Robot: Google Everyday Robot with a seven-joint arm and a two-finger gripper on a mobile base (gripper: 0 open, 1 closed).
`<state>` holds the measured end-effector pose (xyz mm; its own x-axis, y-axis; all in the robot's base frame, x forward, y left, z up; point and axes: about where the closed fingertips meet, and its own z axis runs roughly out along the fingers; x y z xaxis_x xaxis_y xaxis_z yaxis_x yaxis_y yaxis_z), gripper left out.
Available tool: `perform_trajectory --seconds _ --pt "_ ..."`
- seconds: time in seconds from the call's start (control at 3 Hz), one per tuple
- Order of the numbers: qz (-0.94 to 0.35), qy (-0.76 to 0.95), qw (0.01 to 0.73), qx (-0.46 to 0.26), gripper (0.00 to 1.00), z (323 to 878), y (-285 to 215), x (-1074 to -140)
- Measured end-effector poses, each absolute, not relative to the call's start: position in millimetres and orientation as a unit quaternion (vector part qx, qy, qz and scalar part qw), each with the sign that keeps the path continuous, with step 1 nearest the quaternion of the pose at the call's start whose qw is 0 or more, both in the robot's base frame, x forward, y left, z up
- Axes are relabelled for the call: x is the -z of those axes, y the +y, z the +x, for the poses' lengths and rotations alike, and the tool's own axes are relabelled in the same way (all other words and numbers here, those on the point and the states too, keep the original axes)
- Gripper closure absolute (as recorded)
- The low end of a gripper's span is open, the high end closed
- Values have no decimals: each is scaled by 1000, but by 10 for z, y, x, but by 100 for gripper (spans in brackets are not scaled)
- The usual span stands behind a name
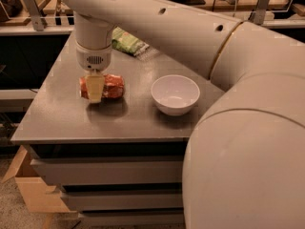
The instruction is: Knock coke can over
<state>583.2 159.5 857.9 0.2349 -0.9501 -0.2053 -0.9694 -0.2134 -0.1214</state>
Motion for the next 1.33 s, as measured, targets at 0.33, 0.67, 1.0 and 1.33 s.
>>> perform_trajectory --seconds 0.33,0.67,1.0,1.33 --pt "-778 617 112 -43 36 5832 1603 -8566" --pt "-778 616 112 -44 12 5832 1610 -8552" --pt "-779 616 111 -44 0 5832 1616 -8540" --pt "-779 616 111 -38 0 5802 1537 -8715"
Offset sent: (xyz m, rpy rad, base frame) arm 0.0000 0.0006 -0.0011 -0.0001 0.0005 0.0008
